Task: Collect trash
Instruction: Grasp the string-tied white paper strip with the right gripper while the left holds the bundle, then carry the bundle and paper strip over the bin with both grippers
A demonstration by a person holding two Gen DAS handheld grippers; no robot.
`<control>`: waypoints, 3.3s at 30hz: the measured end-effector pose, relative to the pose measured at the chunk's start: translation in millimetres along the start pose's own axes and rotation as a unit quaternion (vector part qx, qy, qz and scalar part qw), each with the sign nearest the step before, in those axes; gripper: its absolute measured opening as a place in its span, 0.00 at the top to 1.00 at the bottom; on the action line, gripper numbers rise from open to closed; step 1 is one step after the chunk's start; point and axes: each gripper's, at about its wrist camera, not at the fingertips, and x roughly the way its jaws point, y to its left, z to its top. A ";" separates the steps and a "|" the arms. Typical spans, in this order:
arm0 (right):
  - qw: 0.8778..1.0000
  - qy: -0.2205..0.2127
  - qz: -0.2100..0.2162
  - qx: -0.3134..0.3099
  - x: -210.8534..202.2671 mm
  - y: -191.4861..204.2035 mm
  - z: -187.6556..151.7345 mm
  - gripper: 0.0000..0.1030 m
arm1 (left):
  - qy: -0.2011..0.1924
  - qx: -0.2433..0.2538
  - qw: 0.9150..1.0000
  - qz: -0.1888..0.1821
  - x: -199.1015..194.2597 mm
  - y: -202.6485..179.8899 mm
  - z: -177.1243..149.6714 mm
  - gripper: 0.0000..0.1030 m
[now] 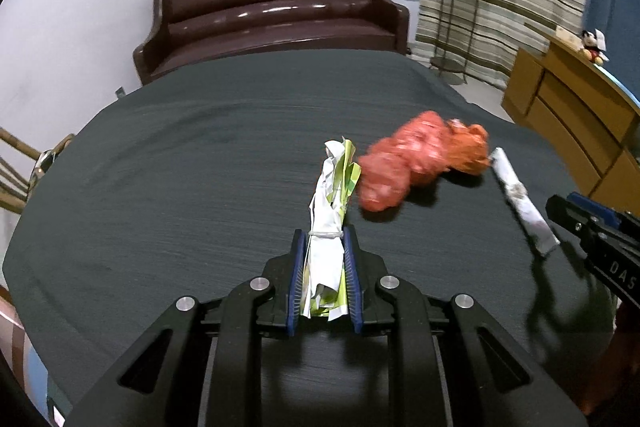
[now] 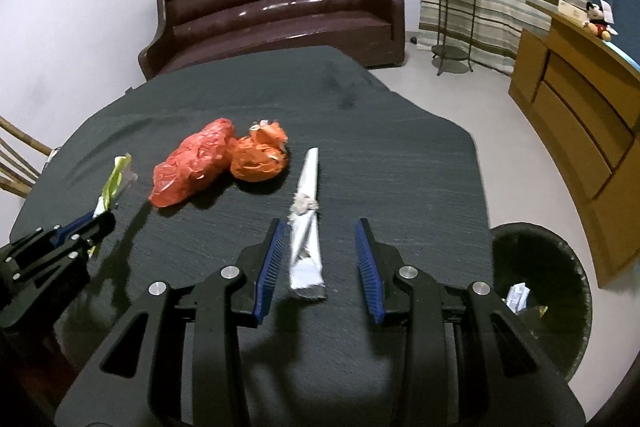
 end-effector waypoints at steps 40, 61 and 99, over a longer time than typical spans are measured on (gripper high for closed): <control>0.997 0.053 -0.040 -0.045 38.2 29.5 6.1 0.84 | 0.000 -0.023 1.000 0.020 11.6 32.0 3.5 0.81; 0.999 0.005 -0.035 -0.003 -27.9 -14.8 -20.2 0.84 | -0.034 0.016 0.999 -0.035 -22.3 -16.5 -8.1 0.81; 0.983 -0.032 -0.137 0.115 -100.2 -190.7 -73.6 0.84 | -0.052 0.162 0.975 -0.141 -42.7 -216.0 -29.0 0.81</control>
